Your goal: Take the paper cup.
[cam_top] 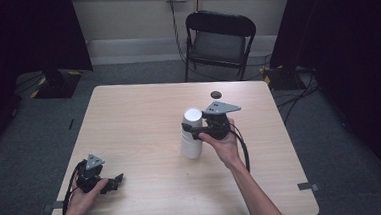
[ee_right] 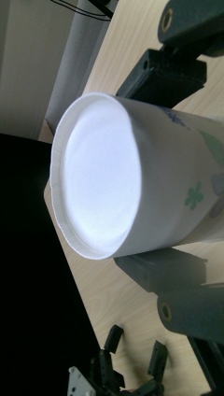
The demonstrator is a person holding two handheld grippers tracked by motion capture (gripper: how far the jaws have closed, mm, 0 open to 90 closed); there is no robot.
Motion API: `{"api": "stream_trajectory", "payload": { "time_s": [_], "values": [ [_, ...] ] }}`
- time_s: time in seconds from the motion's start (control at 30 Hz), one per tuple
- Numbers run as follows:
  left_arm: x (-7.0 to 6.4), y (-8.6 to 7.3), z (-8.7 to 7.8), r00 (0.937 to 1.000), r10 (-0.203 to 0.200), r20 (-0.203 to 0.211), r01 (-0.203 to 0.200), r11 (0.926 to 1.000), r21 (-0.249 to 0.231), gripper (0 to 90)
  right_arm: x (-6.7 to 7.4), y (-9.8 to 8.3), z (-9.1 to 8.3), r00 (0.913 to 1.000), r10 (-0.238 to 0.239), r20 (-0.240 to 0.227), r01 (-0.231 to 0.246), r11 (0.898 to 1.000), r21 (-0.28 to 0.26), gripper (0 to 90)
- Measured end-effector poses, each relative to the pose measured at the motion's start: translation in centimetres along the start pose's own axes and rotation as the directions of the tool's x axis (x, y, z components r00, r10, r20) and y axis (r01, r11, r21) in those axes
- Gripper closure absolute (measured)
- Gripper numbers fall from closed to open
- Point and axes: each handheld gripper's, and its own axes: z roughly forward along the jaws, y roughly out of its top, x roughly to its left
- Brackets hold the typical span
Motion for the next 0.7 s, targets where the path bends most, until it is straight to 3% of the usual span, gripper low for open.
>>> {"api": "stream_trajectory", "payload": {
  "time_s": [0.7],
  "values": [
    [-0.1,0.1,0.1,0.9999,-0.010,-0.010,0.010,0.9999,0.001,0.0,0.1,1.8,-1.3,0.9994,0.029,-0.019,-0.029,0.999,-0.038,31.1]
  ]
}}
